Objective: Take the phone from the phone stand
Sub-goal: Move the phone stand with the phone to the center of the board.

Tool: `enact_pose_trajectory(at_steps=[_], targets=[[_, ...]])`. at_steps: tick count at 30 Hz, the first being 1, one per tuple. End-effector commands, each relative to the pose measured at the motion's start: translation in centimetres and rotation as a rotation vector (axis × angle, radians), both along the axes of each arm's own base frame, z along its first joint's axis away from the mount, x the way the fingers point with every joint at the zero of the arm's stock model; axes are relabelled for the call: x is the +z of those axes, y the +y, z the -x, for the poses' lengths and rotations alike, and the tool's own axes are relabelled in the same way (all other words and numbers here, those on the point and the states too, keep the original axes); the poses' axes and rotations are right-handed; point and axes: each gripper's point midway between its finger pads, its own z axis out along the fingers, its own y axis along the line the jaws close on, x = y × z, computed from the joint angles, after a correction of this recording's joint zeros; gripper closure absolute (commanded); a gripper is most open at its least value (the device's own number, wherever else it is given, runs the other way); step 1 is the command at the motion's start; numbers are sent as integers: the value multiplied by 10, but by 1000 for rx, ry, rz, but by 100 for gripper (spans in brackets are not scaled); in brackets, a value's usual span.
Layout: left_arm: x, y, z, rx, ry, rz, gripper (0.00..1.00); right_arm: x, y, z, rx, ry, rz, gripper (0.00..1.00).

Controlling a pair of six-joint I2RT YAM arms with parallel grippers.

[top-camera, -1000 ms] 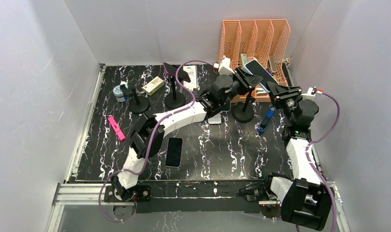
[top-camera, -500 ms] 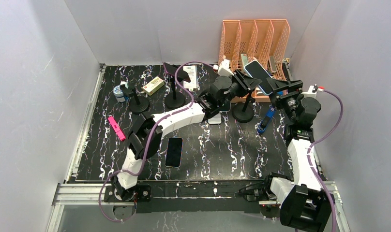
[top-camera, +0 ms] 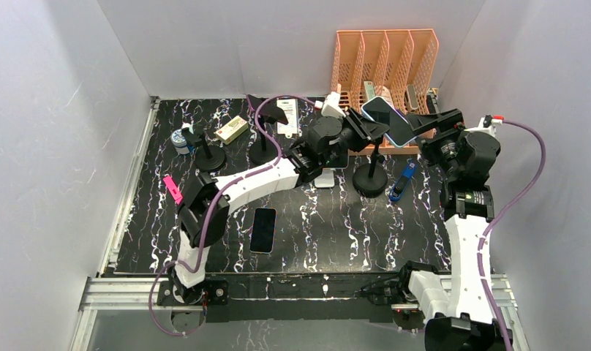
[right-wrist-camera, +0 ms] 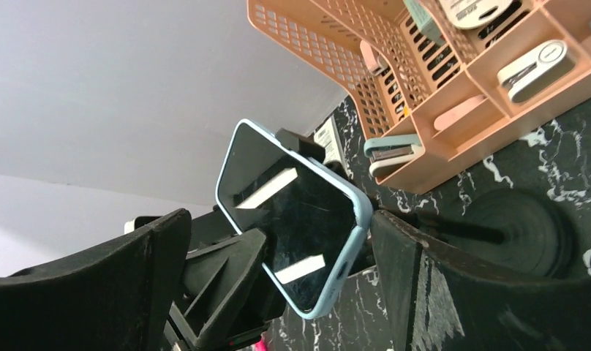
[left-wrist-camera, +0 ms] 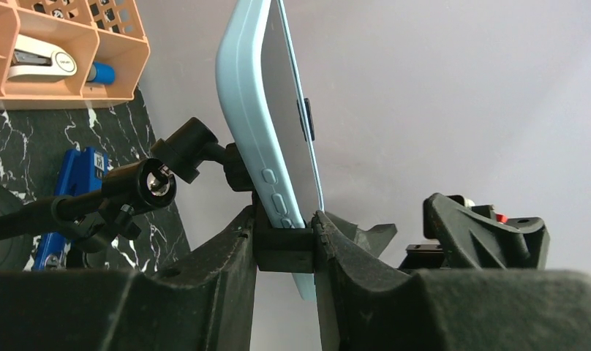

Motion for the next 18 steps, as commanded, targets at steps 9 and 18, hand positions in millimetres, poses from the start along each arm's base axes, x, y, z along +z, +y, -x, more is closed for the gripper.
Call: enact_pose_trajectory(at_steps=[9, 18], targets=[[101, 47, 38, 0, -134, 144, 100, 81, 11, 39, 17, -184, 202, 1], [101, 65, 69, -24, -134, 118, 100, 105, 16, 78, 9, -235, 312, 1]])
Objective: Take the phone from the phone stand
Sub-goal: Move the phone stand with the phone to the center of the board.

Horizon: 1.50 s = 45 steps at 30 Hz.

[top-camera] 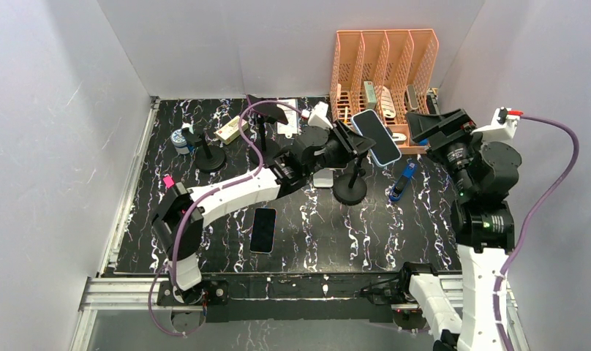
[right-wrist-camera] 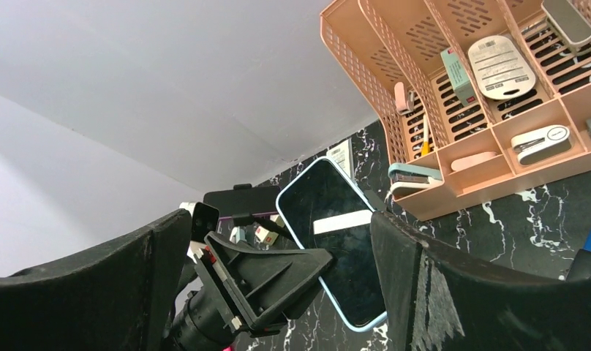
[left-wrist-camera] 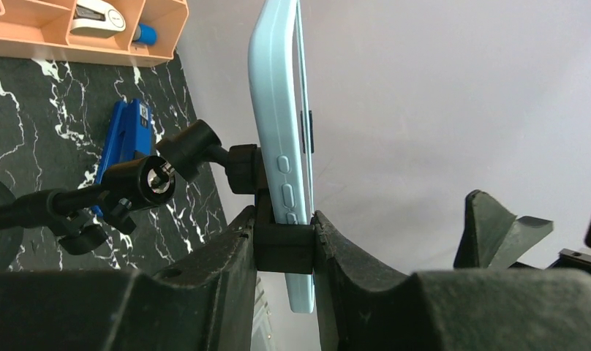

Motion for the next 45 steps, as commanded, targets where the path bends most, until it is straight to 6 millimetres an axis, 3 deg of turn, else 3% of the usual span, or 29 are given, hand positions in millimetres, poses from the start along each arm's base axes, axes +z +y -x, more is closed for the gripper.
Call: enact_pose_trajectory(at_steps=[1, 11, 17, 22, 26, 34, 45], targets=[[108, 28, 32, -12, -150, 208, 100, 23, -6, 22, -37, -61, 77, 1], [95, 35, 66, -53, -138, 172, 100, 29, 8, 34, 30, -87, 110, 1], [93, 72, 74, 3, -176, 95, 100, 23, 20, 38, 89, -128, 162, 1], [83, 111, 79, 77, -187, 50, 100, 11, 41, 42, 212, -147, 191, 1], [76, 129, 87, 88, -164, 54, 100, 2, 49, 41, 248, -135, 197, 1], [63, 140, 95, 91, -100, 95, 100, -11, 65, 39, 334, -116, 235, 1], [91, 138, 98, 77, -102, 162, 100, -17, 73, 34, 364, -100, 271, 1]])
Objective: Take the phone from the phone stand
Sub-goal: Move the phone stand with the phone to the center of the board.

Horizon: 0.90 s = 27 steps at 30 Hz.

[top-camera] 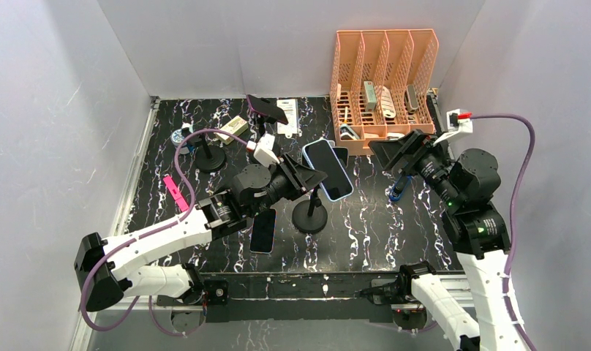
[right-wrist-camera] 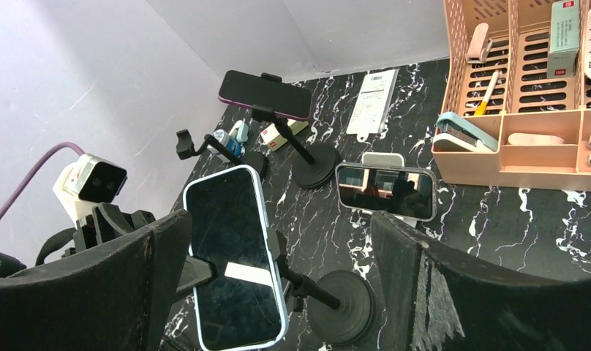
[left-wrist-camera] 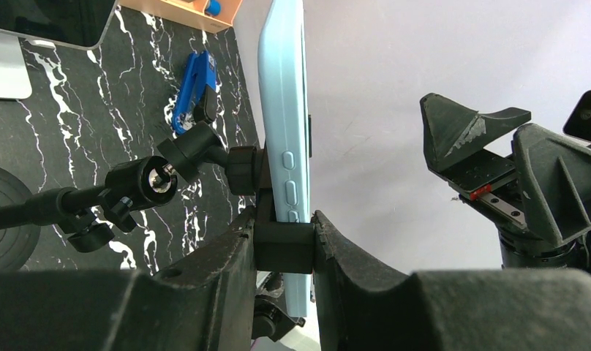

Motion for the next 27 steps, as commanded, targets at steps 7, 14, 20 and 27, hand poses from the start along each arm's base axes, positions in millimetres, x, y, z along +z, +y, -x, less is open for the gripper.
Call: enact_pose_trajectory(at_steps=[7, 14, 20, 27], targets=[[78, 12, 0, 38, -106, 214, 100, 8, 4, -3, 19, -55, 33, 1], [37, 22, 2, 57, -61, 178, 100, -3, 5, 1, 24, -44, 65, 1], [7, 38, 2, 84, -82, 136, 100, -16, 13, 5, 70, -16, 71, 1], [-7, 40, -1, 77, -96, 165, 100, -22, 20, 6, 108, -8, 69, 1]])
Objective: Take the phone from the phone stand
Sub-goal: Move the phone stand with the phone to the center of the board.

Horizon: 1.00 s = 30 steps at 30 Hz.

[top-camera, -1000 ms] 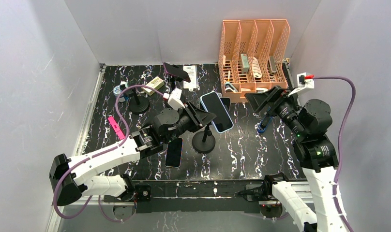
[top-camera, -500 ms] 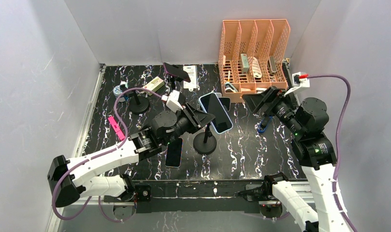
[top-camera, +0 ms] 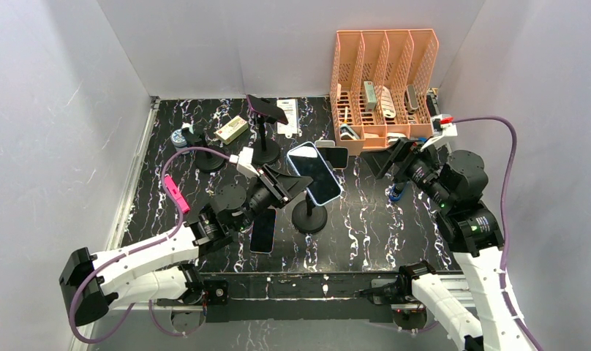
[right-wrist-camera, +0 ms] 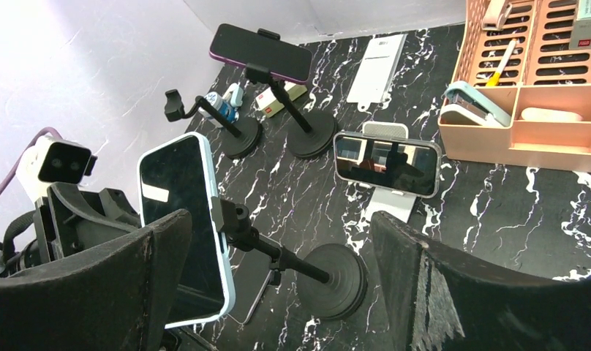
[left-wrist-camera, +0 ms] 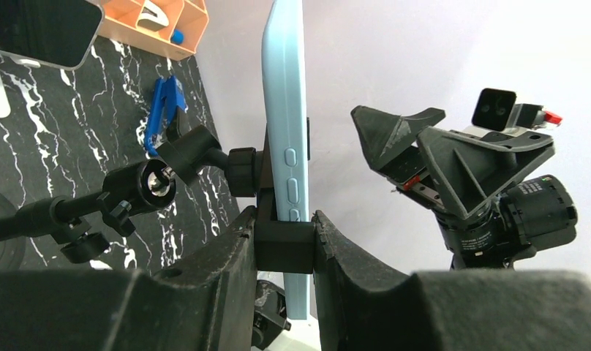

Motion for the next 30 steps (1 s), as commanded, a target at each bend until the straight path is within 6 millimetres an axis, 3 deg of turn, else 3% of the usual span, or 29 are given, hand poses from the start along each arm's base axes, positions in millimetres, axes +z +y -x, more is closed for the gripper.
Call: enact_pose_trajectory(at_steps=[1, 8, 15, 18, 25, 30], targets=[[-4, 7, -11, 40, -30, 30, 100, 7, 7, 2, 45, -40, -1, 1], [-17, 11, -15, 35, -18, 89, 100, 6, 10, 5, 68, -47, -5, 1], [-17, 3, -12, -10, -44, 48, 100, 5, 12, 8, 82, -45, -6, 1], [-19, 0, -13, -21, -57, -16, 88, 5, 11, 9, 82, -45, -2, 1], [-34, -2, -16, -23, -52, -132, 79, 0, 10, 13, 84, -38, 1, 1], [-35, 0, -16, -20, -46, -158, 66, 3, 10, 14, 87, -43, 1, 1]])
